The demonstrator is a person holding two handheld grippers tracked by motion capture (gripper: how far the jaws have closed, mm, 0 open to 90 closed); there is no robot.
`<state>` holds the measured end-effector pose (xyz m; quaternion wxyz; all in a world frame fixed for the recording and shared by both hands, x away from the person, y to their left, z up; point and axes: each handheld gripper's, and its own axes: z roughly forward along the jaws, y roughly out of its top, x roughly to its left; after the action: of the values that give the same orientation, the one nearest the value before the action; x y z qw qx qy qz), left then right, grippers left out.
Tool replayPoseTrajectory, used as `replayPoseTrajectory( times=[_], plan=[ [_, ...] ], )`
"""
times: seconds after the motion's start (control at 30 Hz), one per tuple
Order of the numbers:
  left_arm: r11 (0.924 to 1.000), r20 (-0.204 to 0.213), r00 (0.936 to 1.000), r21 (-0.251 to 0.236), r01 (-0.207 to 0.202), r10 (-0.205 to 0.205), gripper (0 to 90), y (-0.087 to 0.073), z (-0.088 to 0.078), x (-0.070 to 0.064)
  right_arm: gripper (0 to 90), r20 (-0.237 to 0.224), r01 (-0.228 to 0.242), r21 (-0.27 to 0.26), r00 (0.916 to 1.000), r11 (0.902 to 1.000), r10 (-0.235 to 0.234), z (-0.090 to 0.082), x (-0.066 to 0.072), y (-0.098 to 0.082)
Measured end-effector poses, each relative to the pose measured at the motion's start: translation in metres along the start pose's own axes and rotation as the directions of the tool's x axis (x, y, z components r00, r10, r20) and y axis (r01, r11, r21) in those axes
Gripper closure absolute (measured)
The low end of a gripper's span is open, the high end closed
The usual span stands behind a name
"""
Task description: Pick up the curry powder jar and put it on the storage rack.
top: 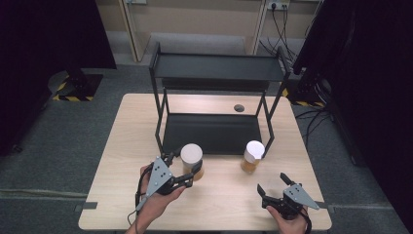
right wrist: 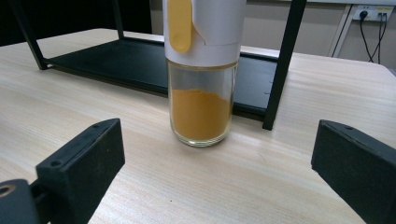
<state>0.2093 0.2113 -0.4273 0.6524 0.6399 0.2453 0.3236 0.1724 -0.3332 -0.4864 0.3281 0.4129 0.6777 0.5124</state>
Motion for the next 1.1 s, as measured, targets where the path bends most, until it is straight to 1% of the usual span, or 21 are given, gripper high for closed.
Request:
replayPoseTrajectory(
  times=[0.23,0.27,0.5,0.6,0.7,0.83,0.87,1.1],
  plan=[
    [0.9999,-0.018,0.9998,-0.012,-0.007,0.007,33.1,0.009,0.003,-0.001,3.1,-0.001,-0.002,-0.002,1.0,1.0,0.002,0.0,0.0,0.0],
    [0.9999,-0.022,0.9997,-0.011,-0.012,0.012,33.2,0.01,0.003,-0.001,3.1,-0.001,-0.003,-0.002,1.0,1.0,0.003,0.0,0.0,0.0],
    [0.9999,-0.056,0.9984,-0.012,-0.01,0.009,33.2,0.019,0.006,-0.001,3.1,0.0,-0.001,-0.003,1.0,1.0,0.001,0.0,0.0,-0.001],
    [0.9996,-0.066,0.9978,-0.024,-0.012,0.01,33.2,0.023,0.007,0.0,3.1,0.001,-0.001,-0.002,1.0,1.0,0.001,0.0,0.0,0.0],
    [0.9992,-0.082,0.9964,-0.031,-0.025,0.022,33.2,0.029,0.009,-0.001,3.1,0.0,-0.001,-0.002,1.0,1.0,0.001,0.0,0.0,0.0],
    [0.9985,-0.085,0.996,-0.046,-0.031,0.027,33.2,0.036,0.011,0.004,3.1,0.0,-0.005,-0.003,1.0,1.0,0.005,-0.001,0.0,-0.001],
    [0.9983,-0.089,0.9955,-0.046,-0.035,0.031,33.2,0.038,0.011,0.004,3.1,0.0,-0.005,-0.003,1.0,1.0,0.005,-0.001,0.0,-0.001],
    [0.997,-0.118,0.9927,-0.07,-0.033,0.024,33.2,0.048,0.012,0.008,3.1,0.001,-0.006,-0.003,1.0,1.0,0.006,-0.001,0.0,-0.001]
  ],
)
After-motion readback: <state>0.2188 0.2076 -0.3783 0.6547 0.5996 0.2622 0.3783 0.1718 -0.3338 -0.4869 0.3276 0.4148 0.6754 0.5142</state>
